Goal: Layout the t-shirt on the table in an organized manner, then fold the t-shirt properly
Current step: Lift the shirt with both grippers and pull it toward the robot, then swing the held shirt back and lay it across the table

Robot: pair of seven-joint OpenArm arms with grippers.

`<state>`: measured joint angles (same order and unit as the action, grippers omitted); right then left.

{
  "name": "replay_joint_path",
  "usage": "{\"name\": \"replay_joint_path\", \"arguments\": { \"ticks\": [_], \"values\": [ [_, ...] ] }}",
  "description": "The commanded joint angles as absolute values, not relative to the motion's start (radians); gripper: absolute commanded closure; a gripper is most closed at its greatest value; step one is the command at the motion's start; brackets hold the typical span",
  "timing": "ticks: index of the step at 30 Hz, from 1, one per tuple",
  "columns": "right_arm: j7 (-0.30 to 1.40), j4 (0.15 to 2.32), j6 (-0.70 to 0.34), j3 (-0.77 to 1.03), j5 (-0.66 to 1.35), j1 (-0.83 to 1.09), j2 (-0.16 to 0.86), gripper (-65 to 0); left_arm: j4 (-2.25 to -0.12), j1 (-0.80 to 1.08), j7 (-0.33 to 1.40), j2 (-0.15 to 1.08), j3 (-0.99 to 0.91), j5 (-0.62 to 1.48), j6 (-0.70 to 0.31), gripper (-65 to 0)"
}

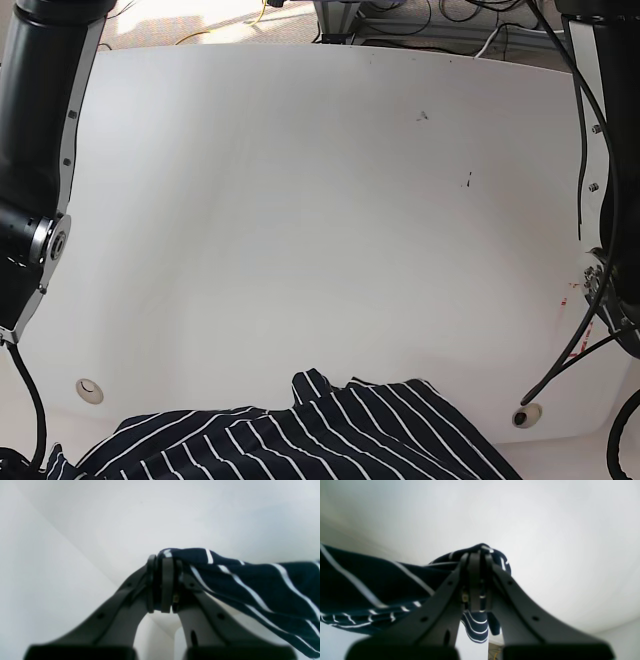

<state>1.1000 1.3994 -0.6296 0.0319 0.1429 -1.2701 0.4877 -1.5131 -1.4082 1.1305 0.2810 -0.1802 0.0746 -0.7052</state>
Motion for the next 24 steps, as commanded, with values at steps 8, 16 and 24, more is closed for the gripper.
{"name": "replay_joint_path", "arguments": {
  "ticks": [8,16,24],
  "values": [
    [1.098,1.423,-0.625,0.064,0.133,-1.198,0.526,0.0,-1.486,-1.449,1.107,0.294,-0.183,0.077,-0.698,0.0],
    [1.118,1.564,-0.656,0.176,0.134,-0.94,0.536,0.0,-1.511,-1.322,1.107,0.38,-0.189,0.082,-0.698,0.0],
    [1.127,1.741,-0.676,0.314,0.134,-0.59,0.46,0.0,-1.627,-1.122,1.193,0.41,-0.294,0.093,-0.698,0.0]
  ]
}}
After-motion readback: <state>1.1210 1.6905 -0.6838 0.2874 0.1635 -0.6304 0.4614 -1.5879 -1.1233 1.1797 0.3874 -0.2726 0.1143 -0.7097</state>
